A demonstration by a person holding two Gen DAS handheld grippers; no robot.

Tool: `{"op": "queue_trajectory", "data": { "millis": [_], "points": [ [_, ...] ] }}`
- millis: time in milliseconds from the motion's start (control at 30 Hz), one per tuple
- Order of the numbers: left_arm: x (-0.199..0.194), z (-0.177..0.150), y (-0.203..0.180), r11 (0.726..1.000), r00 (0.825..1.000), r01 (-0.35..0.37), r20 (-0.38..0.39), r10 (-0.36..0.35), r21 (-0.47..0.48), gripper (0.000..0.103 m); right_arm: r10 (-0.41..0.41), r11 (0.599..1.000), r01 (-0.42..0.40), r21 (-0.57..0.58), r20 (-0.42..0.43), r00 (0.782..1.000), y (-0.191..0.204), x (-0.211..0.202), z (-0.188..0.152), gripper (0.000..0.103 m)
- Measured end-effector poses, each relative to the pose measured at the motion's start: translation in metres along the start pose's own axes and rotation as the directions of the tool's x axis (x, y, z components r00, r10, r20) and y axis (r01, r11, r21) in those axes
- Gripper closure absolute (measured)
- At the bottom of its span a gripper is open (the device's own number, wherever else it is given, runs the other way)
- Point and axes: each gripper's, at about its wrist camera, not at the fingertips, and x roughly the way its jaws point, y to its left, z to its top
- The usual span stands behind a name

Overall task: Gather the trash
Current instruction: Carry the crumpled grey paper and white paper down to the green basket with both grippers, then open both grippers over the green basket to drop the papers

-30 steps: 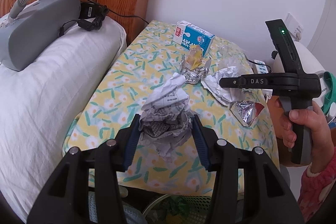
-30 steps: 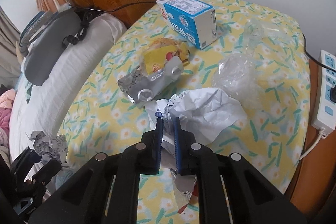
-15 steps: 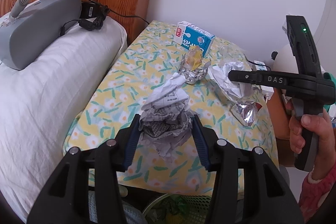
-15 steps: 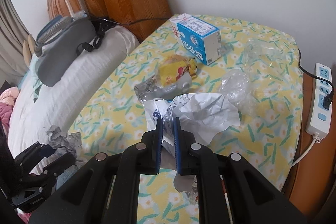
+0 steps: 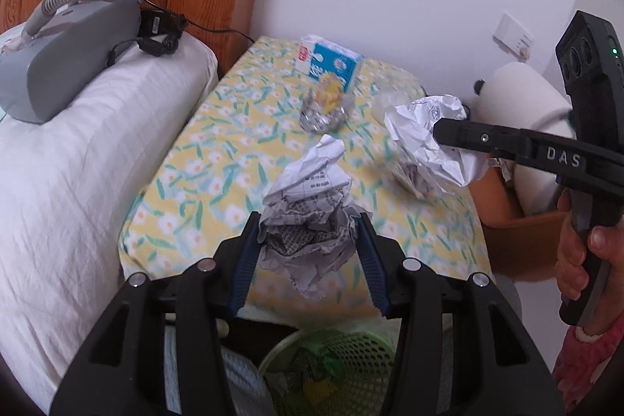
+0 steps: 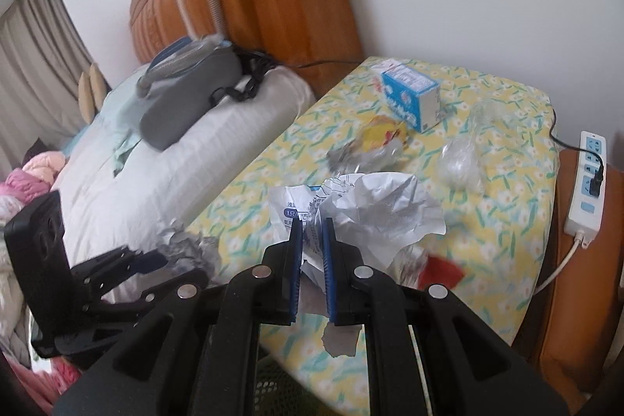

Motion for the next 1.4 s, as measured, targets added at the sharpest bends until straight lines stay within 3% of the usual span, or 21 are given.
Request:
{"op": "queue_trajectory", "data": {
  "millis": [333,567,633,700,733,800,900,1067,1267,1300,1400],
  "points": [
    [-0.022,-0.078,-0.01,0.996,0.985,0.082,-0.152,-0.078,0.025,0.056,0.012,1.0,-0.013,-0.011,-0.141,0.99,0.024,-0.02,-0.09,0.092],
    [-0.027,-0.1,-0.013,0.998,0.982,0.064,-0.181,-0.058,0.028,0.056,0.046,0.999,-0.047,0.006,-0.307,0.951,0.033,-0.007,-0.157,0.092],
    [-0.028,-0.101,-0.014,0.998,0.983,0.056,-0.179,-0.05,0.032,0.056,0.058,0.998,-0.058,0.009,-0.357,0.932,0.036,0.005,-0.175,0.088],
    [-0.029,-0.102,-0.017,0.998,0.983,0.051,-0.178,-0.043,0.042,0.056,0.068,0.998,-0.065,0.022,-0.377,0.924,0.035,0.012,-0.185,0.072],
    [-0.028,-0.102,-0.018,0.998,0.983,0.051,-0.18,-0.042,0.046,0.056,0.064,0.998,-0.059,0.024,-0.379,0.923,0.034,0.013,-0.187,0.067],
    [-0.028,-0.104,-0.02,0.997,0.981,0.056,-0.186,-0.046,0.048,0.056,0.04,0.999,-0.028,0.036,-0.367,0.929,0.031,0.013,-0.189,0.042],
    [-0.025,-0.108,-0.022,0.997,0.979,0.061,-0.2,-0.049,0.054,0.056,0.016,0.999,0.0,0.048,-0.327,0.945,0.026,0.003,-0.184,0.037],
    [-0.016,-0.117,-0.025,0.995,0.966,0.088,-0.249,-0.073,0.05,0.056,-0.077,0.995,0.088,0.037,-0.239,0.968,0.018,-0.012,-0.165,0.019],
    [-0.006,-0.126,-0.035,0.99,0.948,0.129,-0.302,-0.106,0.059,0.054,-0.104,0.991,0.118,0.06,-0.2,0.974,0.006,-0.017,-0.154,0.015],
    [-0.005,-0.127,-0.036,0.988,0.944,0.139,-0.31,-0.114,0.061,0.05,-0.109,0.99,0.124,0.066,-0.198,0.974,0.003,-0.018,-0.153,0.013],
    [-0.004,-0.127,-0.037,0.99,0.946,0.134,-0.305,-0.112,0.052,0.024,-0.122,0.987,0.139,0.077,-0.198,0.973,-0.006,-0.019,-0.15,0.01]
  ]
}}
